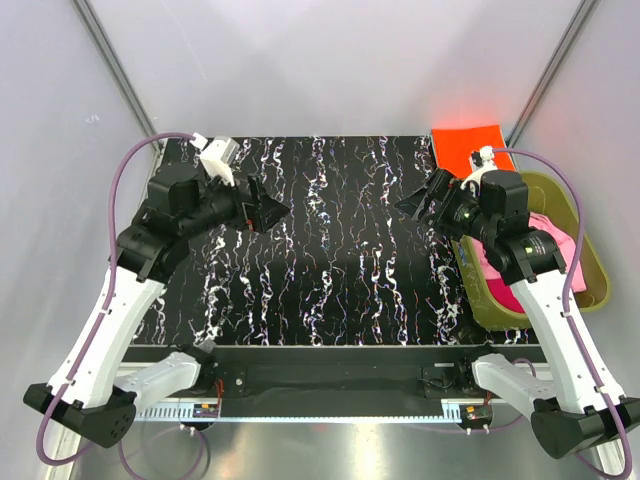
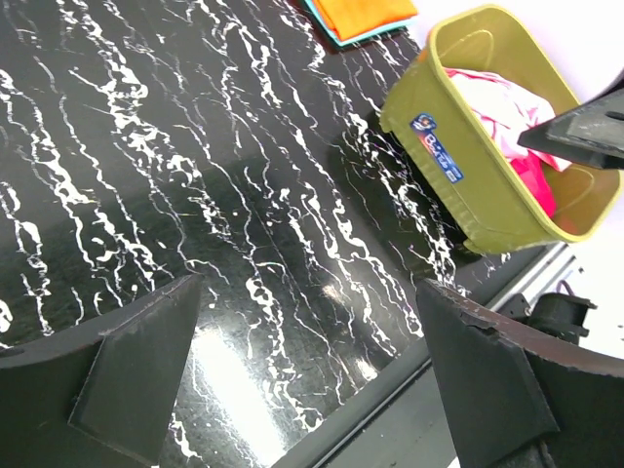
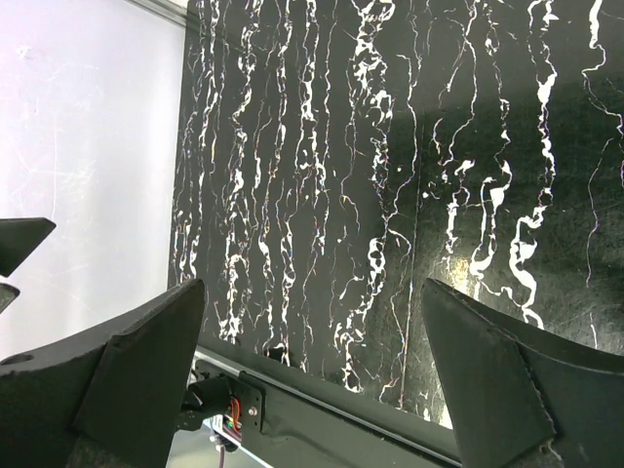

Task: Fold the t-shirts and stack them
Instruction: Grab the tshirt from the pile, then move the tshirt to the center of the board, then flatten the tshirt out

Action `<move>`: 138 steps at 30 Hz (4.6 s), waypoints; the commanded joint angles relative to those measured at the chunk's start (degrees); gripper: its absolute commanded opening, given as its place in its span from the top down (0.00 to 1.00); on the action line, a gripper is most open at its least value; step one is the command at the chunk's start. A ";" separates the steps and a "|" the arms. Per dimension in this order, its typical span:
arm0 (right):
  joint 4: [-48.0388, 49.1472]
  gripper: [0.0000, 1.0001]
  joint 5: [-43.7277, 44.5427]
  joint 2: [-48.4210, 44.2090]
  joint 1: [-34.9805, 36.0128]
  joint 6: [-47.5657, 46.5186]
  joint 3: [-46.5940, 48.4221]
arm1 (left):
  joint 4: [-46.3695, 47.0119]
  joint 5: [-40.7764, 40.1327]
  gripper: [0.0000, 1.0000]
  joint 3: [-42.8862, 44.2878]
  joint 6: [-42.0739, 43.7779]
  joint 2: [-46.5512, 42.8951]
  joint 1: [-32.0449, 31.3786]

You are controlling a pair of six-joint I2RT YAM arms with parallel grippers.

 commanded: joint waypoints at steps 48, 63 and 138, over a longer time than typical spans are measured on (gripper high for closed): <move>-7.98 0.14 43.20 36.74 -37.08 -0.19 4.94 | 13.66 2.64 0.01 -17.41 -2.51 3.02 -0.46; -3.93 0.87 36.17 29.99 -37.26 -7.22 7.30 | 13.74 3.16 0.01 -18.99 -1.81 2.50 -0.55; -3.23 0.42 11.83 64.24 -0.96 -14.33 33.32 | 20.78 -12.56 0.23 -24.70 -19.21 28.77 18.96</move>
